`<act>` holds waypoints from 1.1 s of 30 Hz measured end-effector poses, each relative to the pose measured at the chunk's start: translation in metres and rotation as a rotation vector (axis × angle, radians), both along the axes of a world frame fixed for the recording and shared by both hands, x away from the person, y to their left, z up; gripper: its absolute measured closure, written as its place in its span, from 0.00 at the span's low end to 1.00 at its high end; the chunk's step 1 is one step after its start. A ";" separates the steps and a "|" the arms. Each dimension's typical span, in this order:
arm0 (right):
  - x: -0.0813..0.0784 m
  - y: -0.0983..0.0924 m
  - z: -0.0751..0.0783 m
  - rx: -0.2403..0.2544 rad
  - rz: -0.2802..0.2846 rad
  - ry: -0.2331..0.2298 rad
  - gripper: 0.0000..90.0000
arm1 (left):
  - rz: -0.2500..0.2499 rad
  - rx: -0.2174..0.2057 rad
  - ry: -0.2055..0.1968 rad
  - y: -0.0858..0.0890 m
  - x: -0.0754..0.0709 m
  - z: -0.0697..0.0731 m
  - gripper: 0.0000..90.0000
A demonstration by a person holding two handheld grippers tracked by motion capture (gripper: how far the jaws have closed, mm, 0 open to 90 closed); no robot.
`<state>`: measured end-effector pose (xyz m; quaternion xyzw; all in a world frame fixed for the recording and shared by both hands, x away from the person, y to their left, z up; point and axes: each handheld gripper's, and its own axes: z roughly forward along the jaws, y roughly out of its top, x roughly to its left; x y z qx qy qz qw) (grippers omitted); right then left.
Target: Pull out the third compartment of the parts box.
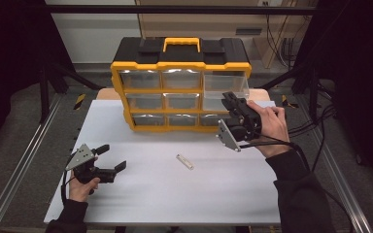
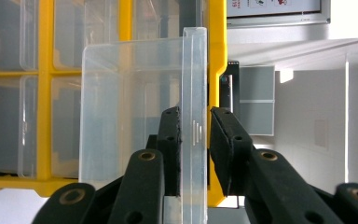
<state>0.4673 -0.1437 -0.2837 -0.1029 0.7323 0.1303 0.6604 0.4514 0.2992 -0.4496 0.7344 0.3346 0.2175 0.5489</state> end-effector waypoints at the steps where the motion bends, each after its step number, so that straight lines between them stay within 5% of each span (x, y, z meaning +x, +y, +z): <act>1: 0.000 0.000 0.000 0.010 0.002 0.004 0.79 | 0.000 0.000 0.000 0.000 0.000 0.000 0.04; 8: -0.002 -0.003 0.005 0.136 0.018 0.074 0.67 | 0.001 -0.001 -0.001 0.000 0.000 0.000 0.04; 18: -0.003 -0.009 0.014 0.467 0.008 0.256 0.50 | 0.000 -0.002 -0.001 0.000 0.000 0.000 0.04; 33: -0.010 -0.014 0.014 0.840 -0.018 0.453 0.25 | 0.000 -0.005 -0.002 0.001 0.000 0.001 0.04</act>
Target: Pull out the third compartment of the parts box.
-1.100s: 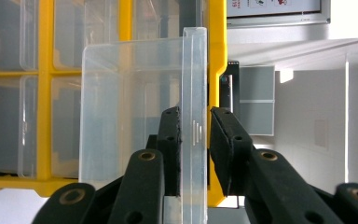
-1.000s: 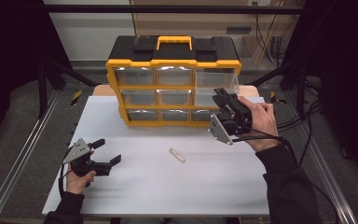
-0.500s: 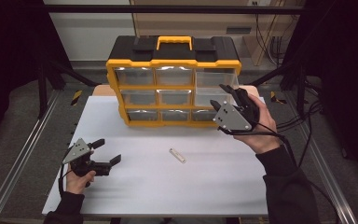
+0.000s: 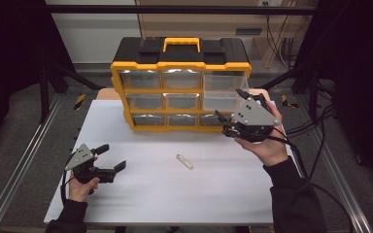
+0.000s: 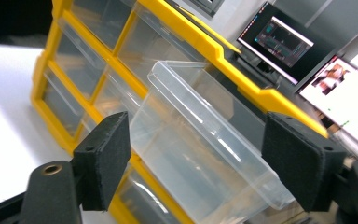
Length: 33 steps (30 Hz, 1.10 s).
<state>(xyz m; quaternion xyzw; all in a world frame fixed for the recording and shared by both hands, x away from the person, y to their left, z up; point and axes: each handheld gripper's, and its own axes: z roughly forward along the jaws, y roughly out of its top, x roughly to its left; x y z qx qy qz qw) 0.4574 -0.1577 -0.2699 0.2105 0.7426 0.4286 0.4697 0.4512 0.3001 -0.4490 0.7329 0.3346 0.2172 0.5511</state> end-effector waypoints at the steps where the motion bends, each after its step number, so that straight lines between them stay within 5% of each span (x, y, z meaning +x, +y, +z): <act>1: -0.001 -0.001 -0.001 0.023 -0.005 0.013 0.23 | 0.000 0.000 0.000 0.000 0.000 0.000 0.04; 15: -0.014 -0.008 -0.013 0.237 0.041 0.164 0.09 | -0.002 0.000 0.000 0.000 0.000 0.000 0.04; 33: -0.020 -0.010 -0.055 0.298 0.068 0.295 0.04 | -0.005 0.000 0.003 -0.001 0.000 0.000 0.04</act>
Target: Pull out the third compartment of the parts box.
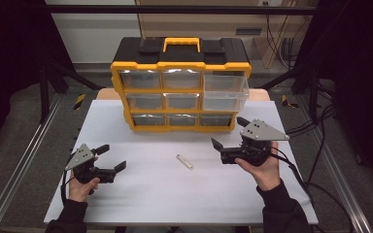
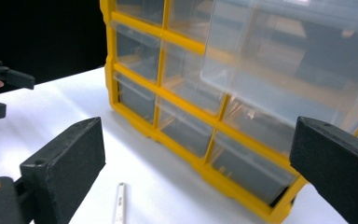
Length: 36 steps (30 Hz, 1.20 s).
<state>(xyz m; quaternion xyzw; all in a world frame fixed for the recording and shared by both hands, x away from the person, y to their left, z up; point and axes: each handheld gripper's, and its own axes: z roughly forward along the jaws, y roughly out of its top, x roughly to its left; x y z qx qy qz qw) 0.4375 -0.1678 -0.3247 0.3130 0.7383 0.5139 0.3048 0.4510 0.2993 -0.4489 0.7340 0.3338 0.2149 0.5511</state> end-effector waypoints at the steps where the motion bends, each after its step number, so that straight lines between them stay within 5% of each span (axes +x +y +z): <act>1: 0.000 0.000 -0.003 0.003 -0.001 0.008 0.04 | 0.000 0.000 0.000 0.000 0.000 0.000 0.04; 36: 0.029 0.033 -0.053 -0.024 0.049 0.181 0.03 | -0.003 -0.006 0.000 0.001 -0.001 0.000 0.04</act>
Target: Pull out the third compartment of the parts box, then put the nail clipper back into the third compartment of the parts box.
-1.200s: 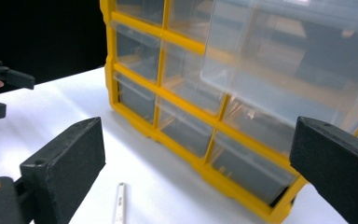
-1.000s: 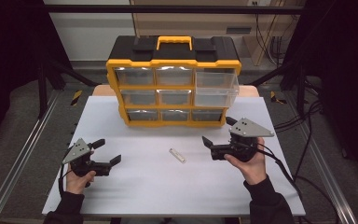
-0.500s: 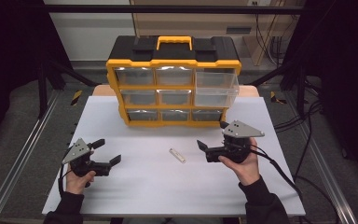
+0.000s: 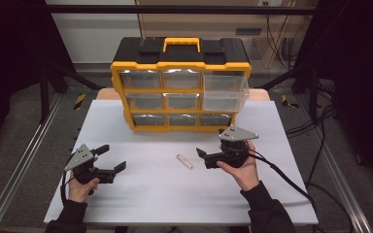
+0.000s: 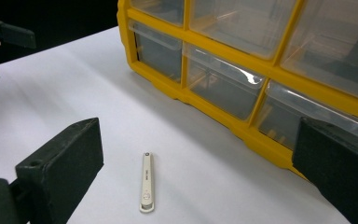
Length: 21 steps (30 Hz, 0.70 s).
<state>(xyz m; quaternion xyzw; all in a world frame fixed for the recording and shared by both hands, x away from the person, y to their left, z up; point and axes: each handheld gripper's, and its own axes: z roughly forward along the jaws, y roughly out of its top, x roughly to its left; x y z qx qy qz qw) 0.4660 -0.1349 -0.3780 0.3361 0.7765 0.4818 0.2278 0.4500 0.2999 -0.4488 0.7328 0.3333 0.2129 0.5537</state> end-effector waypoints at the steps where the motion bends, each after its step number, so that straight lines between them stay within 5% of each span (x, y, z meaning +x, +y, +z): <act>1: 0.001 0.001 -0.001 -0.005 0.000 0.001 0.02 | 0.000 0.000 0.000 0.000 0.000 0.000 0.04; 21: 0.018 0.029 -0.013 -0.052 0.034 0.037 0.02 | -0.002 -0.002 -0.003 0.000 0.000 0.001 0.04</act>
